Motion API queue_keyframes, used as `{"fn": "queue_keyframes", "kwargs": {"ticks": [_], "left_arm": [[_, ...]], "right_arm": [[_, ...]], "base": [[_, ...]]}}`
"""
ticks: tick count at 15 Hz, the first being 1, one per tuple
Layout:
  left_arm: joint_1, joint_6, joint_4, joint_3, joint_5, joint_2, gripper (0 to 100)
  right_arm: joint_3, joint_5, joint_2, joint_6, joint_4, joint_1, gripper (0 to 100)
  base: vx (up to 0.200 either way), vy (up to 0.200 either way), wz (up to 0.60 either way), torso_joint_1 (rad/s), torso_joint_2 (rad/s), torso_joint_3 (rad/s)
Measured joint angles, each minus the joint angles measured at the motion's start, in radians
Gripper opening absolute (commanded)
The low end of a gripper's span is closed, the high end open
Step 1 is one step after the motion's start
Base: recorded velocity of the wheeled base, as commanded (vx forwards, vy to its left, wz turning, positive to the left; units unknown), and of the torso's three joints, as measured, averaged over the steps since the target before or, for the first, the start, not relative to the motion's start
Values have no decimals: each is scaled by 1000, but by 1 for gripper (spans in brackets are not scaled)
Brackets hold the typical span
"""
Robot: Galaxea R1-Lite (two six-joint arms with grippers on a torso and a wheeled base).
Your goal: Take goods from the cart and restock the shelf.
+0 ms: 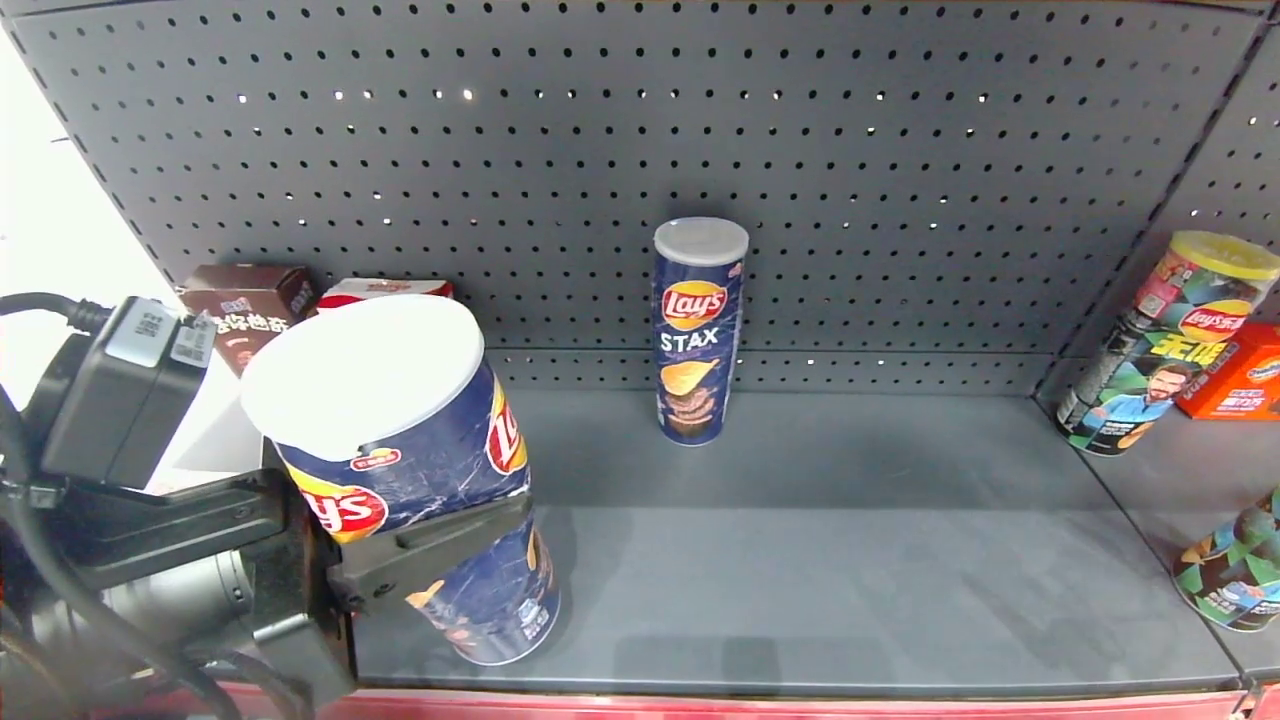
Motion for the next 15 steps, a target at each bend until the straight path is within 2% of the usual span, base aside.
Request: {"fn": "queue_keyframes", "kwargs": {"ticks": [2, 4, 7, 9, 15], "left_arm": [[2, 0, 0, -1, 0, 1, 0], [3, 1, 0, 2, 1, 1, 0], [3, 1, 0, 3, 1, 1, 0], [3, 1, 0, 1, 0, 4, 0], [6, 1, -2, -30, 1, 43, 0]], "right_arm": [[-16, -17, 120, -8, -67, 72, 100], [-32, -23, 201, -9, -80, 106, 100], [-52, -107, 275, -8, -85, 150, 100], [-71, -136, 318, -3, -106, 212, 100], [-170, -117, 527, -1, -237, 257, 100]], "base": [[0, 0, 0, 0, 0, 0], [0, 0, 0, 0, 0, 0], [0, 0, 0, 0, 0, 0], [0, 0, 0, 0, 0, 0], [0, 0, 0, 0, 0, 0]]}}
